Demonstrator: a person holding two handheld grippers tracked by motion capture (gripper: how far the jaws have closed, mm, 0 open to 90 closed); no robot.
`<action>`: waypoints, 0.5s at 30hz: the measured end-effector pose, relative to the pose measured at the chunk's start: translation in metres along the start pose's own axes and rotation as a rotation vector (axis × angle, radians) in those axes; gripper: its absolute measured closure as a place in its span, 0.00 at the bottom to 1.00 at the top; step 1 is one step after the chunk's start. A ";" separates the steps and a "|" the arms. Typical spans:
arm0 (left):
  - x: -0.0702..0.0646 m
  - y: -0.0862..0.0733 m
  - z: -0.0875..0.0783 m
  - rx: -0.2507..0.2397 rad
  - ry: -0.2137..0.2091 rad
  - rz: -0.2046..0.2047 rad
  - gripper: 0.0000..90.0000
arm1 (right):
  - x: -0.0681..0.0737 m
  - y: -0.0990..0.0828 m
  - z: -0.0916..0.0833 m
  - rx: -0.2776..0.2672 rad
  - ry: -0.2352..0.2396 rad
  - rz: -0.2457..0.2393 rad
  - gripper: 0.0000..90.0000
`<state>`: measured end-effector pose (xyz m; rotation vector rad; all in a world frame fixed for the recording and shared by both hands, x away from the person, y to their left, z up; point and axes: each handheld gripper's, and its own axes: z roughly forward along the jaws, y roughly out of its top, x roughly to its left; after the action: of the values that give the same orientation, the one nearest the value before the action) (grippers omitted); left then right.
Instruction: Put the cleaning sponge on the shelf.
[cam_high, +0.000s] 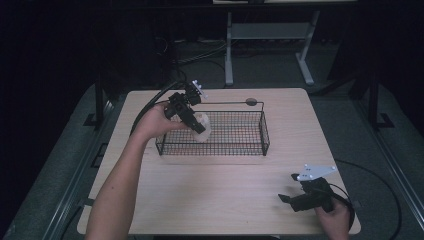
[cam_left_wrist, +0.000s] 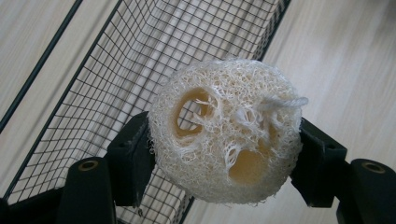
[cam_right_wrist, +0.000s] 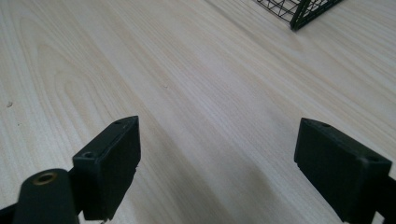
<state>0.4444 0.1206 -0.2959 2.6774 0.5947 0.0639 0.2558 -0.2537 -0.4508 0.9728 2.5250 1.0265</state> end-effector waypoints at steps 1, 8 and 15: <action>0.002 0.000 0.002 0.002 -0.001 -0.001 0.34 | 0.000 0.000 0.000 0.000 -0.001 0.000 0.16; 0.011 0.003 0.014 0.005 0.013 -0.020 0.34 | -0.001 0.000 -0.002 -0.004 -0.004 0.007 0.16; 0.013 0.005 0.025 0.028 0.024 -0.029 0.34 | -0.002 -0.001 -0.002 -0.005 -0.001 0.005 0.16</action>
<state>0.4610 0.1123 -0.3174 2.6977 0.6457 0.0806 0.2558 -0.2562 -0.4496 0.9783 2.5192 1.0335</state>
